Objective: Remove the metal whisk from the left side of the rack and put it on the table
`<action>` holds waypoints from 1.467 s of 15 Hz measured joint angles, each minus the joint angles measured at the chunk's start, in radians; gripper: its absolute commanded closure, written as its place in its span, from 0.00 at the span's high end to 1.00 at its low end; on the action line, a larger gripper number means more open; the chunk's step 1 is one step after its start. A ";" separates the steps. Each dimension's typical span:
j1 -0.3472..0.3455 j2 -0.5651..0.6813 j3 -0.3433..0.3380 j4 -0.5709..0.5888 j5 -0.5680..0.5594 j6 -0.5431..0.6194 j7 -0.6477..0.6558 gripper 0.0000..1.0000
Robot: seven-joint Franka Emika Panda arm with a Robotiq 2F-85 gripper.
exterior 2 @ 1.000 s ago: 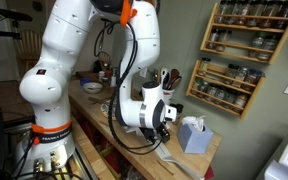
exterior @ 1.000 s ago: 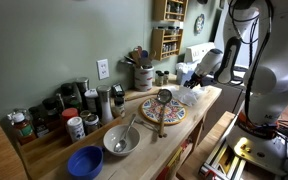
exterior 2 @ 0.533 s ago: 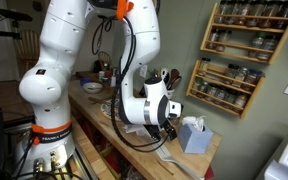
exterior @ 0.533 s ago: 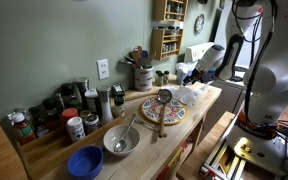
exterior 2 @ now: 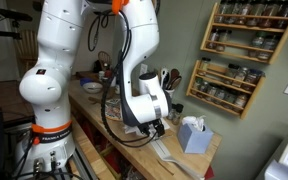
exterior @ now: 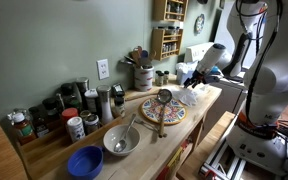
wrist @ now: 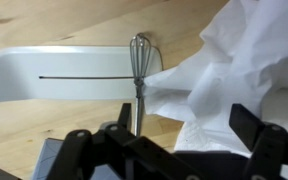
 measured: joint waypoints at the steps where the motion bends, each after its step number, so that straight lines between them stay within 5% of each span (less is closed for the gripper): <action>1: 0.009 -0.011 -0.016 0.017 -0.059 0.000 0.059 1.00; 6: 0.108 -0.045 -0.138 0.133 -0.387 0.065 0.405 1.00; 13: 0.394 -0.065 -0.341 0.346 -0.755 0.291 0.893 1.00; 22: 1.028 0.201 -0.912 0.756 -0.732 0.633 1.052 1.00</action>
